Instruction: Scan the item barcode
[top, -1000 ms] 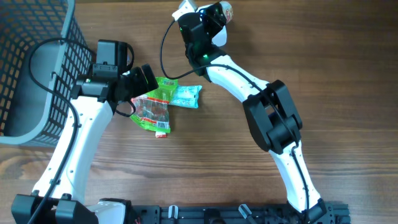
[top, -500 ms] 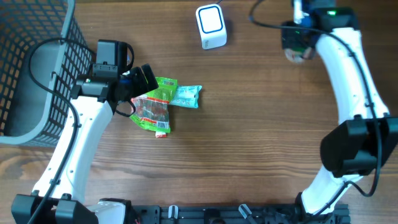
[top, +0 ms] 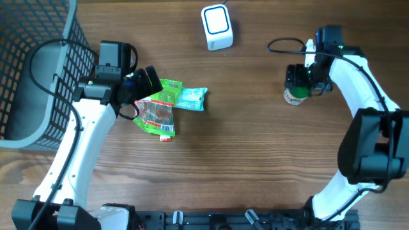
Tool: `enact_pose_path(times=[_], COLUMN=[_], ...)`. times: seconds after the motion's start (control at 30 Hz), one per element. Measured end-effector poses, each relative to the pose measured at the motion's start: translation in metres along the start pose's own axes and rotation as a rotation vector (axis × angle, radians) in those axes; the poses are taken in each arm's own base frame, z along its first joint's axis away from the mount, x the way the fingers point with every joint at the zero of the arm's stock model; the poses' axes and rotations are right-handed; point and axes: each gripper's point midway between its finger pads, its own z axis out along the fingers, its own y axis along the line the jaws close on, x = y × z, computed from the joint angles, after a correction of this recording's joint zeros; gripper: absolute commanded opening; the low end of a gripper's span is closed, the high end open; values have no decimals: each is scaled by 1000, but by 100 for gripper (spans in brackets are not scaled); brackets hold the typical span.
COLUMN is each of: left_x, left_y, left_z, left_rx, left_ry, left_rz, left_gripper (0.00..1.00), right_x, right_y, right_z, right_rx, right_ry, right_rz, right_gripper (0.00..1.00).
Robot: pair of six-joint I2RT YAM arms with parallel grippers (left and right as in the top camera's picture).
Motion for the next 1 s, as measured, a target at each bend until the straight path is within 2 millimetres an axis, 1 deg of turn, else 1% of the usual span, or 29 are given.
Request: enact_pose_path(times=[0.03,0.07,0.1,0.13,0.17,0.2,0.23,0.27,0.3,0.33,0.37,0.4,0.43,0.47,0.5,0.53,0.57,0.6,0.63,0.67,0.73,0.77,0.8,0.83,0.9,0.93,1.0], left_x=[0,0,0,0,0,0,0,0,0,0,0,0,1,0,0,0,0,0,0,0,0,0,0,0,0,0,0], left_y=[0,0,0,0,0,0,0,0,0,0,0,0,0,0,0,0,0,0,0,0,0,0,0,0,0,0,0], left_z=[0,0,0,0,0,0,0,0,0,0,0,0,0,0,0,0,0,0,0,0,0,0,0,0,0,0,0], left_rx=[0,0,0,0,0,0,0,0,0,0,0,0,-1,0,0,0,0,0,0,0,0,0,0,0,0,0,-1], left_ry=[1,1,0,0,0,0,0,1,-1,0,1,0,2,0,1,1,0,0,0,1,1,1,1,0,1,1,1], left_rz=[0,0,0,0,0,0,0,0,0,0,0,0,0,0,0,0,0,0,0,0,0,0,0,0,0,0,0], left_gripper=[100,100,100,100,100,100,100,100,100,100,100,100,100,100,100,100,100,100,100,100,100,100,100,100,100,100,100], right_x=[-7,-20,-33,-40,-41,-37,-31,-26,-17,-9,6,11,25,33,43,51,56,57,57,54,47,51,52,54,59,58,57], right_y=[5,15,32,52,82,124,167,195,223,244,268,284,297,298,299,298,298,300,301,304,314,314,316,319,321,321,311], right_z=[-14,-33,-60,-83,-105,-113,-109,-105,-98,-90,-70,-50,-13,2,20,40,50,55,55,56,60,63,63,64,67,66,60], right_rx=[-23,-72,-137,-205,-293,-376,-439,-477,-509,-534,-548,-553,-542,-530,-515,-504,-510,-523,-528,-541,-593,-603,-614,-628,-636,-643,-640], right_ry=[-18,-74,-149,-204,-246,-263,-261,-263,-247,-222,-165,-129,-38,9,66,123,153,173,180,172,144,159,161,161,163,156,146], right_rz=[-4,-13,-36,-71,-133,-221,-312,-370,-419,-426,-444,-407,-321,-290,-237,-176,-145,-117,-98,-85,-57,-33,-23,-18,-34,-49,-97], right_gripper=[92,93,95,100,100,100,100,98,97,100,100,100,88,77,71,70,70,65,61,50,45,41,25,4,4,4,4])
